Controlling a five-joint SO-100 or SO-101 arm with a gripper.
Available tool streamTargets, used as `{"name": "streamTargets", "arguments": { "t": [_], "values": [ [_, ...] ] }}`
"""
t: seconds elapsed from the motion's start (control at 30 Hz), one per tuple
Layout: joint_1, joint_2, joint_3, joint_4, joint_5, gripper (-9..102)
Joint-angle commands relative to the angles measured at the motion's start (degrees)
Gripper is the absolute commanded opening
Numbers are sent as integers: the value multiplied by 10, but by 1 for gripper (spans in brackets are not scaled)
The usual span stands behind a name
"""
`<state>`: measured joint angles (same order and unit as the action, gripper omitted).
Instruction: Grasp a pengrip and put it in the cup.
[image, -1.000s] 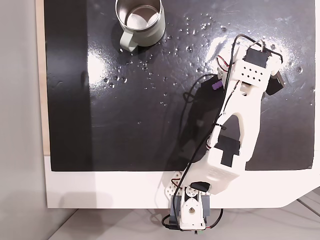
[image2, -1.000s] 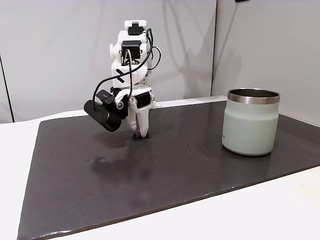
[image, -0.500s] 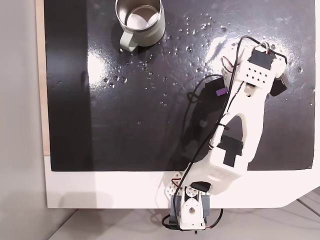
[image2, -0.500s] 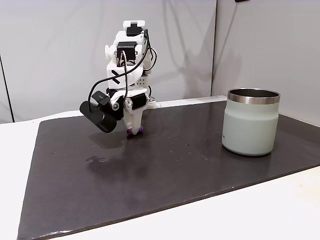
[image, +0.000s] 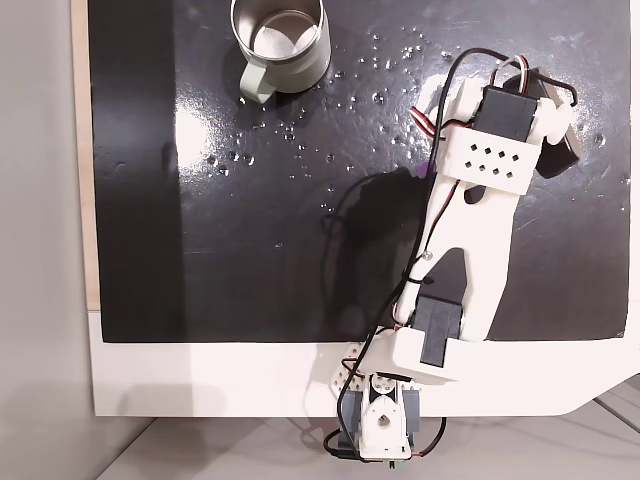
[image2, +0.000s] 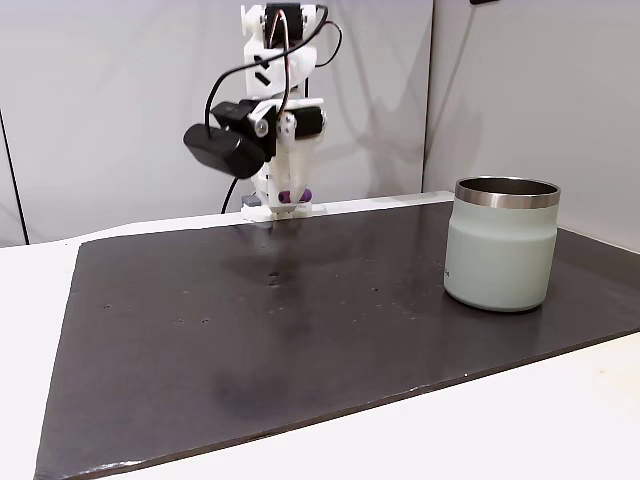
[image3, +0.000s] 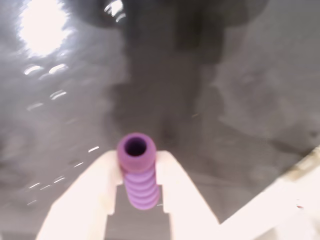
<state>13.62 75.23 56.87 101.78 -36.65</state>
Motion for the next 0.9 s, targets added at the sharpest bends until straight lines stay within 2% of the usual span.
{"name": "streamTargets", "arguments": {
  "t": [0.0, 0.2, 0.43, 0.7, 0.87],
  "values": [
    [-33, 62, -64, 14, 17, 0],
    [-91, 87, -109, 14, 49, 0],
    [-147, 16, -284, 14, 93, 0],
    [-159, -96, -475, 12, 144, 0],
    [-159, -139, -526, -21, 195, 0]
  ]
}}
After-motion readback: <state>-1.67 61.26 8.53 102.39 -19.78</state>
